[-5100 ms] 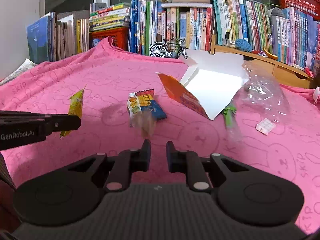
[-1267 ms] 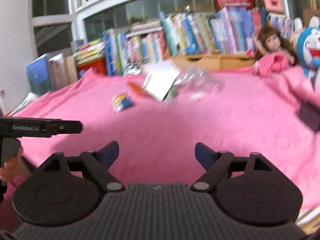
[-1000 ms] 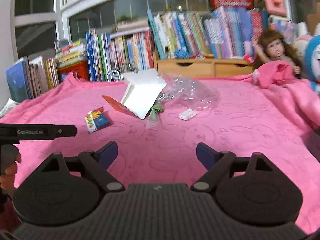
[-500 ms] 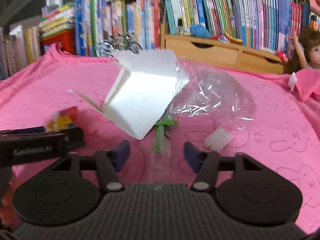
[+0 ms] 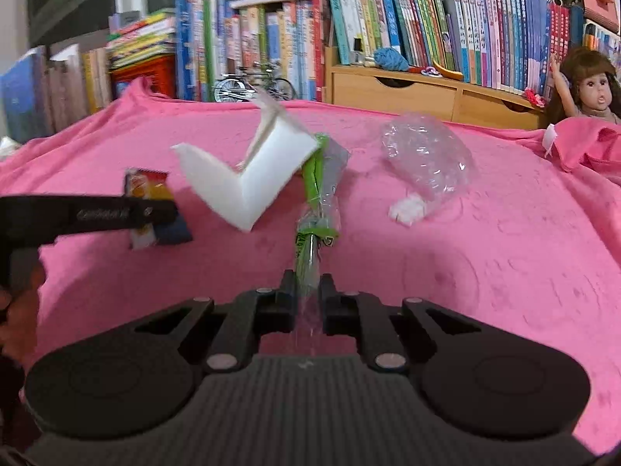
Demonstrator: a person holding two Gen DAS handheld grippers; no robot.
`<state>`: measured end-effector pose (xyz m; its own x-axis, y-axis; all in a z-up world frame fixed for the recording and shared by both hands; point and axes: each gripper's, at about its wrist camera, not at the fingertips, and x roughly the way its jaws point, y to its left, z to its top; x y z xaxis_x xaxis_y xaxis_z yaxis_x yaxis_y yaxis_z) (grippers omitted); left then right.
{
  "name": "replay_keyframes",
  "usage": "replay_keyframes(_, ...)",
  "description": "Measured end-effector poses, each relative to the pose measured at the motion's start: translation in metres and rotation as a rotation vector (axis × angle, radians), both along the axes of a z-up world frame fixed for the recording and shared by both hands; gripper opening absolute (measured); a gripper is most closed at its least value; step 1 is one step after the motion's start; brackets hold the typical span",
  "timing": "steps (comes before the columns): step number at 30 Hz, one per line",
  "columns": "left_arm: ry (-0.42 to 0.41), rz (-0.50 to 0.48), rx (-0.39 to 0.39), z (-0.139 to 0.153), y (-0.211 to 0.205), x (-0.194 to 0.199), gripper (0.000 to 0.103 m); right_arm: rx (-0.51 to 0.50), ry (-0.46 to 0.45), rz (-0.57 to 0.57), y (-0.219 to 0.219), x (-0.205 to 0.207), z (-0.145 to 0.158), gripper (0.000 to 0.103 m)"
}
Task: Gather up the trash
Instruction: 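Grasp the printed snack bag with the left tool while the right grasps the green-white wrapper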
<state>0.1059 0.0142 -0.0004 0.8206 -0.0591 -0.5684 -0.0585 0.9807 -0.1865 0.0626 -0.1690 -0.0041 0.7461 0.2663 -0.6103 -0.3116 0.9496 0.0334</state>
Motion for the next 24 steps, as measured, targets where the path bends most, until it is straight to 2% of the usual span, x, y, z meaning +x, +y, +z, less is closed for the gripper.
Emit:
replay_keyframes(5,-0.029,-0.057,-0.008,0.006,-0.006,-0.044,0.026,0.001,0.013,0.036,-0.01,-0.048,0.007,0.019)
replay_keyframes(7,-0.046,-0.083,-0.006,0.009,-0.01,-0.062,0.026,-0.014,0.028,0.056,-0.012,-0.061,0.007,0.034)
replay_keyframes(8,-0.054,-0.1,-0.001,0.01,-0.012,-0.072,0.026,-0.03,0.032,0.078,-0.013,-0.068,0.006,0.049)
replay_keyframes(9,-0.062,-0.115,0.004,0.011,-0.014,-0.081,0.026,-0.04,0.023,0.087,-0.013,-0.073,0.005,0.069)
replay_keyframes(11,-0.075,-0.135,0.019,0.013,-0.019,-0.094,0.028,-0.073,-0.021,0.078,-0.012,-0.079,0.005,0.084)
replay_keyframes(14,-0.083,-0.147,0.043,0.012,-0.024,-0.105,0.038,-0.094,-0.057,0.059,-0.007,-0.074,0.004,0.086)
replay_keyframes(16,-0.078,-0.137,0.047,0.009,-0.025,-0.106,0.063,-0.069,-0.077,0.037,-0.006,-0.065,0.003,0.088)
replay_keyframes(18,-0.075,-0.127,0.036,0.004,-0.025,-0.106,0.07,-0.024,-0.082,0.032,-0.003,-0.057,0.001,0.088)
replay_keyframes(20,-0.055,-0.123,0.022,-0.002,-0.023,-0.103,0.071,-0.009,-0.083,0.041,0.002,-0.051,-0.001,0.088)
replay_keyframes(24,-0.022,-0.052,-0.005,-0.012,-0.013,-0.095,0.071,-0.022,-0.081,0.062,0.014,-0.039,-0.008,0.087)
